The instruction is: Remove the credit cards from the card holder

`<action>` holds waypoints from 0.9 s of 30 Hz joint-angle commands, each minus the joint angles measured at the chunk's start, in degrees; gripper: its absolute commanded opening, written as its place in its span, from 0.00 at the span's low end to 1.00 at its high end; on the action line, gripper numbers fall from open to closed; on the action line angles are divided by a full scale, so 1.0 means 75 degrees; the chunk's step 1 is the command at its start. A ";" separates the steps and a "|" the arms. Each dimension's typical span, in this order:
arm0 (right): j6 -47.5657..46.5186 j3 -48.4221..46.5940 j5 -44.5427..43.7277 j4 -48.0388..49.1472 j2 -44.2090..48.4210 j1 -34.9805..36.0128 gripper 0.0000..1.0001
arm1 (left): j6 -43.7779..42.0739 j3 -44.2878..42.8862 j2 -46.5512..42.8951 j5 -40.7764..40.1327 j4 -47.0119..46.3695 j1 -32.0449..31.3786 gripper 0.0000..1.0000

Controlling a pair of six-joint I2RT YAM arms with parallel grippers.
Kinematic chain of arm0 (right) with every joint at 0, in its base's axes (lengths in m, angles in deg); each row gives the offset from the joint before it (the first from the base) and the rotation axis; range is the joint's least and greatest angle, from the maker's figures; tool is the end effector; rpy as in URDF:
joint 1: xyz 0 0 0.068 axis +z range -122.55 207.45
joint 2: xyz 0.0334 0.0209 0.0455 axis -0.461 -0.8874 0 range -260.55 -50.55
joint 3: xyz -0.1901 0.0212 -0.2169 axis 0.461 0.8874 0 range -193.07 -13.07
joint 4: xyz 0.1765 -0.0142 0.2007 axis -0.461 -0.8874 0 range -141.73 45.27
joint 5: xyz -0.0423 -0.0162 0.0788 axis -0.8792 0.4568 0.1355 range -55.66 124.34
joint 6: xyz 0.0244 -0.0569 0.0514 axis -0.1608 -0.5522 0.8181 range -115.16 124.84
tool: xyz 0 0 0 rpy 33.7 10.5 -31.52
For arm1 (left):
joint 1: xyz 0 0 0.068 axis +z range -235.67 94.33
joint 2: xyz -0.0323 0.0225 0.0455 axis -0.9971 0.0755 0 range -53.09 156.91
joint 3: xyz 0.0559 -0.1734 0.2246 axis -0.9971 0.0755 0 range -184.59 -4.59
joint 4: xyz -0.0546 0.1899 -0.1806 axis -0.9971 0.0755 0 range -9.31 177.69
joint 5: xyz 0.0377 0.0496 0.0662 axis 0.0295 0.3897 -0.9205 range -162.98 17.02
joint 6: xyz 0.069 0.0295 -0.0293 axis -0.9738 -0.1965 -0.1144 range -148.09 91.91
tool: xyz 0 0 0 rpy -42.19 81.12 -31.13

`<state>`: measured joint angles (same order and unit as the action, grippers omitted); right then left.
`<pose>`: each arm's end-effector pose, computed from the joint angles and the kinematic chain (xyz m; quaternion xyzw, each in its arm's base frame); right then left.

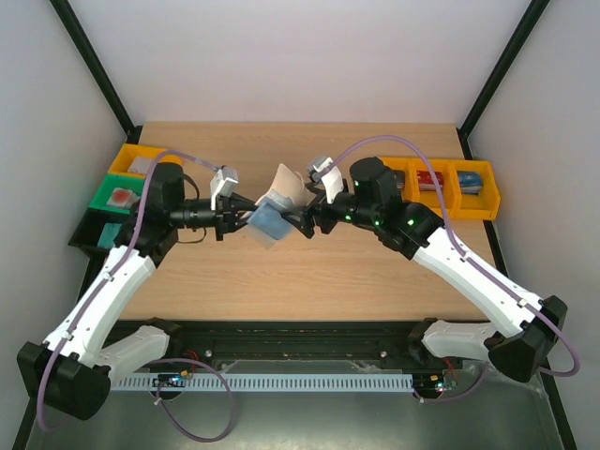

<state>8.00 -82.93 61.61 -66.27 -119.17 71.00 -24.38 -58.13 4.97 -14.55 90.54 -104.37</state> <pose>0.1920 0.2265 0.3933 -0.4018 0.7020 0.3977 0.4332 0.2027 -0.1312 0.3644 0.3867 0.6446 -0.4822 0.4500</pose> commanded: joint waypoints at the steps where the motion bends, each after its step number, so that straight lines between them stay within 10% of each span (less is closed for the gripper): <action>1: -0.0543 0.0087 0.0415 0.0701 0.0097 0.0062 0.99 | -0.0853 -0.0490 -0.0079 0.0773 0.0515 -0.0004 0.02; 11: -0.0229 -0.0247 0.2305 0.0512 -0.0714 0.0238 0.92 | -0.0640 -0.0718 0.0037 0.0478 0.0398 -0.0099 0.02; 16: 0.0105 -0.0253 0.1844 0.0703 -0.0760 0.0264 0.40 | -0.0479 -0.0743 0.0069 0.0535 0.0375 -0.0111 0.02; 24: 0.0576 0.0236 0.2151 0.1647 -0.0248 0.0166 0.02 | -0.0571 -0.0713 0.0043 0.0557 0.0637 -0.0025 0.03; 27: 0.1290 0.0439 0.2777 0.2342 -0.0103 -0.0078 0.02 | -0.0238 -0.0629 -0.0036 0.0486 0.0246 0.0247 0.52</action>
<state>10.95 -80.90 79.62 -59.72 -123.01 72.95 -28.62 -62.46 5.63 -11.97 93.64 -104.61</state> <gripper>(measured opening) 0.073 0.170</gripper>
